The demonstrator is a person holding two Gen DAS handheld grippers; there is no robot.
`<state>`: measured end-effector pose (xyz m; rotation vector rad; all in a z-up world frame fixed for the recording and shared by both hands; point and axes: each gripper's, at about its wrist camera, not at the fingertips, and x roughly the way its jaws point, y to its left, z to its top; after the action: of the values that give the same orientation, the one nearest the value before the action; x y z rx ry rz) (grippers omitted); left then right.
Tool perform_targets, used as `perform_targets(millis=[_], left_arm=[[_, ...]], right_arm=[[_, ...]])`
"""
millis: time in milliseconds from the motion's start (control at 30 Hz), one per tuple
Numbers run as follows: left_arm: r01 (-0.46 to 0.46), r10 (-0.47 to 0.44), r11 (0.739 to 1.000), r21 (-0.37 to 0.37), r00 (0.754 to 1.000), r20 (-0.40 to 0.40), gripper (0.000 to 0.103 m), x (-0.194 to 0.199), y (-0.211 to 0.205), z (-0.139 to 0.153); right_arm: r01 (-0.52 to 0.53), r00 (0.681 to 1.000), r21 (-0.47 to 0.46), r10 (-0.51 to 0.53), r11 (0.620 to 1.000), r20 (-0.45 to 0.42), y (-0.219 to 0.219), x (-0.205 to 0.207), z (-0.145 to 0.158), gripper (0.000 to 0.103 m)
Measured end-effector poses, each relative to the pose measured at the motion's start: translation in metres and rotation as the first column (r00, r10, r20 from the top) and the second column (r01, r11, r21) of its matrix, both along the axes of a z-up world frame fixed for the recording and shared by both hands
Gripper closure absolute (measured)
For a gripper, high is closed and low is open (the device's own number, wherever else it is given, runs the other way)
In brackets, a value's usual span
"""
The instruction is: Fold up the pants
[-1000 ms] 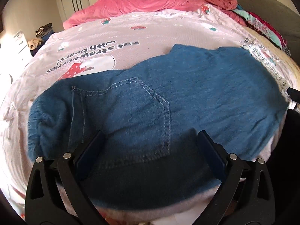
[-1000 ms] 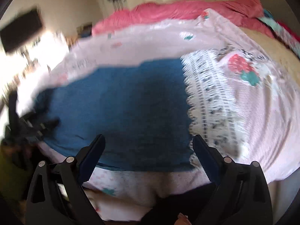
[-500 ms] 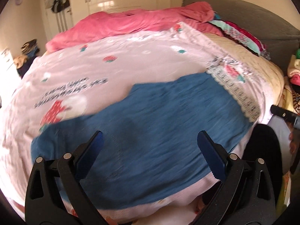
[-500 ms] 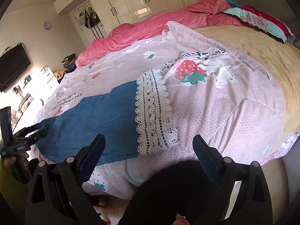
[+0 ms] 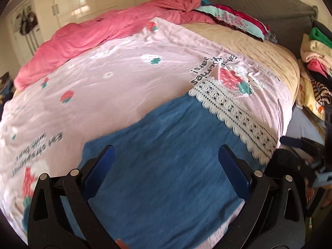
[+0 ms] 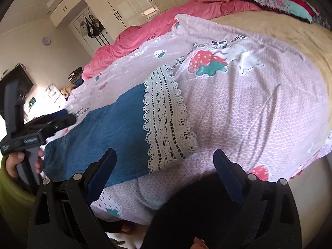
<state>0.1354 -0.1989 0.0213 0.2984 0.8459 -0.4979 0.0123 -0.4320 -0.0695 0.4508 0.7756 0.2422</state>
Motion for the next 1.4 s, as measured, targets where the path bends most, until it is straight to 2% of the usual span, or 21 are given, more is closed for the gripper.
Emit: perform_targets(millis=[200,400,533,567,700,800,867,933,1000,1067,1167,1267,1400], left_arm=[[0.032,-0.034,0.999,-0.014,0.995,-0.096,0.010,0.044,-0.033,-0.015],[0.089,-0.088,0.996,0.004,0.989,-0.118,0.010,0.079,-0.065,-0.030],[0.151,-0.145,0.987,0.052,0.984,-0.105,0.010,0.091,-0.086,-0.038],[0.167,-0.160,0.984,0.062,0.981,-0.108,0.010,0.093,-0.089,-0.041],[0.218,-0.205,0.974,0.065,0.965,-0.162,0.010,0.105,-0.100,-0.053],[0.253,-0.238,0.965,0.064,0.954,-0.180,0.016,0.112,-0.103,-0.058],[0.273,-0.260,0.961,0.037,0.943,-0.207,0.026,0.117,-0.105,-0.061],[0.289,-0.285,0.957,-0.022,0.925,-0.253,0.040,0.122,-0.105,-0.063],[0.309,-0.313,0.949,-0.060,0.904,-0.293,0.047,0.126,-0.106,-0.068],[0.314,-0.325,0.946,-0.087,0.891,-0.318,0.049,0.128,-0.106,-0.072],[0.329,-0.360,0.933,-0.147,0.870,-0.336,0.062,0.128,-0.103,-0.074],[0.342,-0.378,0.926,-0.163,0.862,-0.338,0.067,0.125,-0.100,-0.073],[0.313,-0.352,0.935,-0.168,0.875,-0.333,0.070,0.123,-0.099,-0.077]], right_arm=[[0.004,1.000,-0.015,-0.004,1.000,0.022,0.005,0.010,0.001,0.009],[0.009,1.000,0.004,-0.009,1.000,0.004,0.004,0.019,-0.004,0.009],[0.011,0.999,0.002,-0.011,1.000,-0.032,0.005,0.025,-0.010,0.010],[0.008,0.999,0.010,-0.007,1.000,-0.038,0.004,0.026,-0.011,0.012],[0.007,0.999,0.016,-0.007,1.000,-0.034,0.002,0.026,-0.012,0.040],[-0.003,1.000,0.011,0.003,1.000,-0.011,0.004,0.024,-0.009,0.051],[-0.023,1.000,0.010,0.023,1.000,-0.012,0.008,0.026,-0.009,0.052],[-0.008,0.999,0.018,0.009,1.000,-0.037,0.007,0.031,-0.014,0.050],[-0.007,0.999,0.042,0.009,0.999,-0.052,0.006,0.034,-0.017,0.050],[-0.011,0.998,0.050,0.014,0.999,-0.058,0.006,0.036,-0.019,0.049],[-0.010,0.998,0.057,0.013,0.998,-0.054,0.006,0.037,-0.019,0.051],[-0.003,0.999,0.059,0.006,0.998,-0.043,0.004,0.035,-0.018,0.056],[-0.006,0.999,0.057,0.008,0.998,-0.048,0.005,0.038,-0.020,0.056]])
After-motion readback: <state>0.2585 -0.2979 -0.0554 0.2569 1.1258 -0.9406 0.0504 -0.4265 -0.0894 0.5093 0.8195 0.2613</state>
